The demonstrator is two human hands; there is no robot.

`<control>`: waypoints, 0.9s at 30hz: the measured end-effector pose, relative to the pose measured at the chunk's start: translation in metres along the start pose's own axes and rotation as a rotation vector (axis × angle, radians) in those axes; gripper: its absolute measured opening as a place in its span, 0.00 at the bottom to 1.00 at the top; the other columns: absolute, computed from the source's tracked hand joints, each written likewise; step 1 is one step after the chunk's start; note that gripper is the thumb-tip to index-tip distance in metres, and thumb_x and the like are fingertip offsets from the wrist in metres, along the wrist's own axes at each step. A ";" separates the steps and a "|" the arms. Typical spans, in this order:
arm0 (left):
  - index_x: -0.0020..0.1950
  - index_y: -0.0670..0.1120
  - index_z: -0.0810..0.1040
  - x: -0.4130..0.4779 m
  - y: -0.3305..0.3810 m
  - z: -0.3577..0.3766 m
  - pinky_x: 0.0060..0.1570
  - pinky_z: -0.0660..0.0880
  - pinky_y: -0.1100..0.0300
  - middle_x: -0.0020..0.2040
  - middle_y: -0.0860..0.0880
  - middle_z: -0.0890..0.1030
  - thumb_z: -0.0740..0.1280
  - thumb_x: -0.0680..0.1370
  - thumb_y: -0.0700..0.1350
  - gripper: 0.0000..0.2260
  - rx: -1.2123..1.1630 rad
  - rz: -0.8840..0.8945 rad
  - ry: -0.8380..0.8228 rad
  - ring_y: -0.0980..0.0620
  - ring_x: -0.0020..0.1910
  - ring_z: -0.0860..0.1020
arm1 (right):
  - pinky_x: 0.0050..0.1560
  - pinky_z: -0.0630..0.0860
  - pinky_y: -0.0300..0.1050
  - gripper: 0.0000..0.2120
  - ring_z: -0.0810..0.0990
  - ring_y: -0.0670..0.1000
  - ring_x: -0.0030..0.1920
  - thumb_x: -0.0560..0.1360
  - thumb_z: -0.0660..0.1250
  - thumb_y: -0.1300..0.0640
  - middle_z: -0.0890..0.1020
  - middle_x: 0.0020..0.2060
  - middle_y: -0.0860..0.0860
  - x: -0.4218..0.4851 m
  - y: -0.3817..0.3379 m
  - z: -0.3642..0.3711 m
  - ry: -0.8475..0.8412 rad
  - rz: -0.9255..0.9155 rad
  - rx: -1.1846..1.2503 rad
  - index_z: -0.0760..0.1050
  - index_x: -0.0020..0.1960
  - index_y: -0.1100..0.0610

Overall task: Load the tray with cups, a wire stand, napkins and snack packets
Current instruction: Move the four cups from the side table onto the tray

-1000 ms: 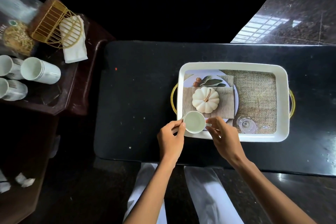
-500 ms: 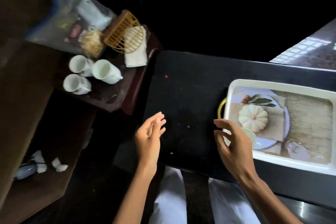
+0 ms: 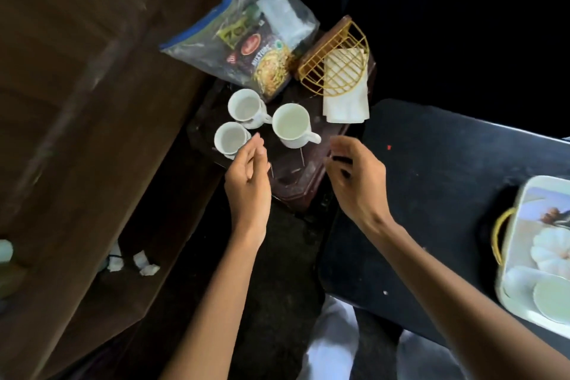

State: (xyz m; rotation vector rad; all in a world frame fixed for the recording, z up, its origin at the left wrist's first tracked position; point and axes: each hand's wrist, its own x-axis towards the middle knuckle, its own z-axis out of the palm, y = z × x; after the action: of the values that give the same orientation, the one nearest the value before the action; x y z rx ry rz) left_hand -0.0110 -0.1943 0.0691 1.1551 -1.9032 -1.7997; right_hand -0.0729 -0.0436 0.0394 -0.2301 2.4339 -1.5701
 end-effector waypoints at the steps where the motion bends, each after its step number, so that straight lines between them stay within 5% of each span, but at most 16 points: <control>1: 0.72 0.46 0.75 0.007 -0.001 0.001 0.66 0.78 0.56 0.69 0.49 0.80 0.62 0.85 0.44 0.16 0.004 -0.008 -0.013 0.56 0.67 0.79 | 0.57 0.81 0.47 0.15 0.81 0.48 0.55 0.77 0.70 0.64 0.81 0.56 0.48 0.009 -0.001 0.007 0.012 -0.002 -0.041 0.77 0.63 0.57; 4: 0.72 0.46 0.75 0.024 -0.005 0.006 0.71 0.74 0.49 0.68 0.51 0.80 0.62 0.85 0.45 0.16 0.018 -0.020 -0.046 0.54 0.69 0.78 | 0.61 0.79 0.45 0.18 0.80 0.48 0.59 0.77 0.71 0.61 0.81 0.63 0.52 0.030 -0.002 0.023 0.012 0.017 -0.110 0.76 0.66 0.58; 7: 0.72 0.46 0.76 0.035 -0.008 0.010 0.72 0.73 0.47 0.69 0.51 0.79 0.62 0.85 0.45 0.16 0.020 -0.024 -0.053 0.53 0.70 0.77 | 0.57 0.80 0.43 0.16 0.81 0.47 0.54 0.77 0.71 0.61 0.83 0.58 0.52 0.040 0.000 0.035 0.019 0.045 -0.111 0.78 0.64 0.59; 12: 0.73 0.43 0.74 0.046 -0.006 0.019 0.70 0.75 0.49 0.71 0.46 0.78 0.61 0.85 0.43 0.16 -0.022 -0.060 -0.081 0.49 0.70 0.77 | 0.43 0.73 0.22 0.09 0.82 0.42 0.46 0.77 0.71 0.59 0.86 0.47 0.50 0.048 0.004 0.047 0.078 0.098 -0.001 0.82 0.57 0.60; 20: 0.73 0.41 0.74 0.030 0.000 0.022 0.63 0.80 0.56 0.64 0.43 0.83 0.59 0.86 0.44 0.17 -0.107 -0.118 -0.111 0.52 0.61 0.83 | 0.43 0.74 0.23 0.06 0.81 0.29 0.43 0.77 0.72 0.61 0.84 0.43 0.41 0.030 0.012 0.018 0.077 0.074 0.017 0.83 0.53 0.60; 27: 0.69 0.39 0.78 -0.038 0.005 0.071 0.62 0.80 0.57 0.65 0.44 0.82 0.59 0.86 0.43 0.15 -0.069 -0.195 -0.275 0.51 0.65 0.81 | 0.45 0.75 0.24 0.05 0.83 0.31 0.45 0.75 0.74 0.62 0.84 0.43 0.37 -0.034 0.037 -0.073 0.112 0.084 0.015 0.84 0.51 0.57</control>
State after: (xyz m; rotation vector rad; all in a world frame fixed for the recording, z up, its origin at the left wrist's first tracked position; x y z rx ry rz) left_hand -0.0367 -0.1180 0.0726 1.1550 -1.9082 -2.2116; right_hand -0.0610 0.0437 0.0382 -0.0381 2.4788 -1.6043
